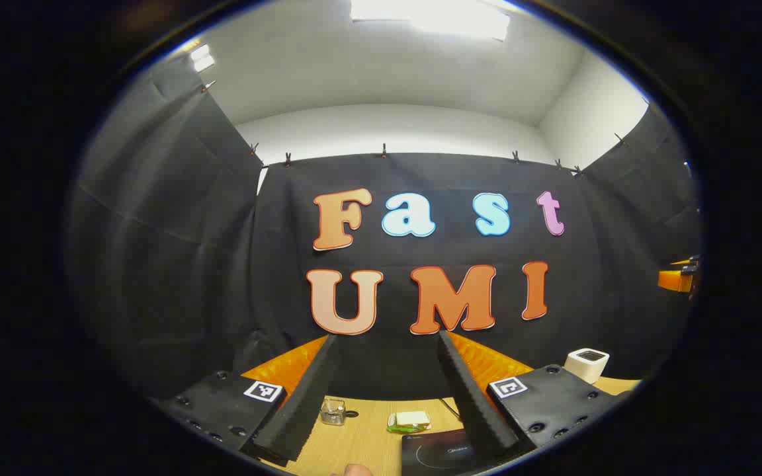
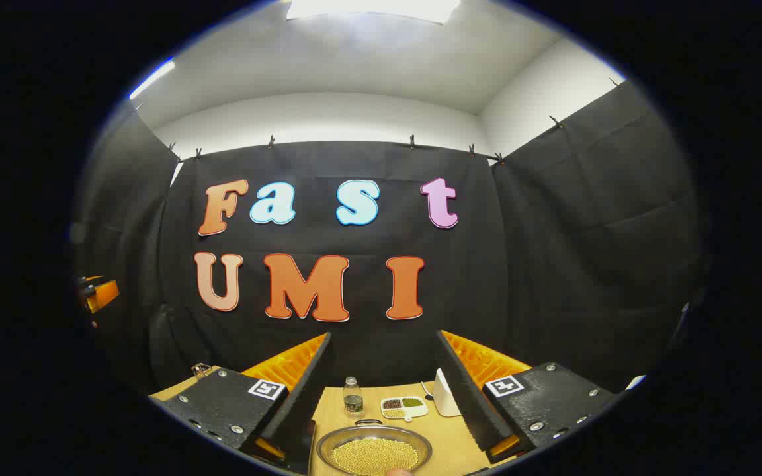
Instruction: First push the handle of the pot to place it horizontally, then grasp the pot with both hands and set it on the induction cooktop.
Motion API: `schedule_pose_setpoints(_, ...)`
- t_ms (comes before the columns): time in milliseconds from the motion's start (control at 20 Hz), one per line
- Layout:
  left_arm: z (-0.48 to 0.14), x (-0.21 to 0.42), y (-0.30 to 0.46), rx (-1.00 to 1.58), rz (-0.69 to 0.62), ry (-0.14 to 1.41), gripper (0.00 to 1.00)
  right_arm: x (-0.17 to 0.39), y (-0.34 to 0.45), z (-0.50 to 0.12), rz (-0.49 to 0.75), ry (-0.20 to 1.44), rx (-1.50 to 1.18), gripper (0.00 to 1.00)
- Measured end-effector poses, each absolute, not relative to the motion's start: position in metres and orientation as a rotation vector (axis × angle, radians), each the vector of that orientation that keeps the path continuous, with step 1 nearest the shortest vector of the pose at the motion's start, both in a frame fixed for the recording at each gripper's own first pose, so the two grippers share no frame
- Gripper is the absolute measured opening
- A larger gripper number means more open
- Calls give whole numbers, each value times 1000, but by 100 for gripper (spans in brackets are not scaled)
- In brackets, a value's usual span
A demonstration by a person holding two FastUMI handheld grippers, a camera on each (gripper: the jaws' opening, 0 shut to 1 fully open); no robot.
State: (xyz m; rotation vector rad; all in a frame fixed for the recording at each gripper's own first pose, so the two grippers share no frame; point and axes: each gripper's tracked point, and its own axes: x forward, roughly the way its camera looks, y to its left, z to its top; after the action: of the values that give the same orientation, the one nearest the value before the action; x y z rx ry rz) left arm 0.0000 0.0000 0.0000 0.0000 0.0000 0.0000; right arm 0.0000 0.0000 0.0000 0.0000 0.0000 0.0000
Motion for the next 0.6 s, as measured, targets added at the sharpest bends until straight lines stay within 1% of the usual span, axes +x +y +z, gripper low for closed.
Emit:
schedule_pose_setpoints(50,-1,0,1,-2,9,4,98,0,0,0,0,0,3,94)
schedule_pose_setpoints(100,-1,0,1,-6,12,5,100,0,1,0,1,0,5,95)
schedule_pose_setpoints(150,-1,0,0,-8,13,5,100,1,1,-2,1,2,6,94)
schedule_pose_setpoints(200,1,0,1,-7,23,0,98,2,1,-3,0,10,7,94)
schedule_pose_setpoints(300,3,2,5,-4,34,-11,100,3,3,-7,2,28,8,94)
schedule_pose_setpoints(350,3,3,6,-4,33,-13,100,3,5,-10,7,36,7,94)
schedule_pose_setpoints(400,3,1,5,-5,30,-13,98,4,7,-11,12,44,3,94)
schedule_pose_setpoints(550,2,2,4,-2,32,-7,98,5,12,-12,27,50,-10,94)
schedule_pose_setpoints(600,2,3,4,-3,35,-5,98,5,13,-12,32,49,-11,97)
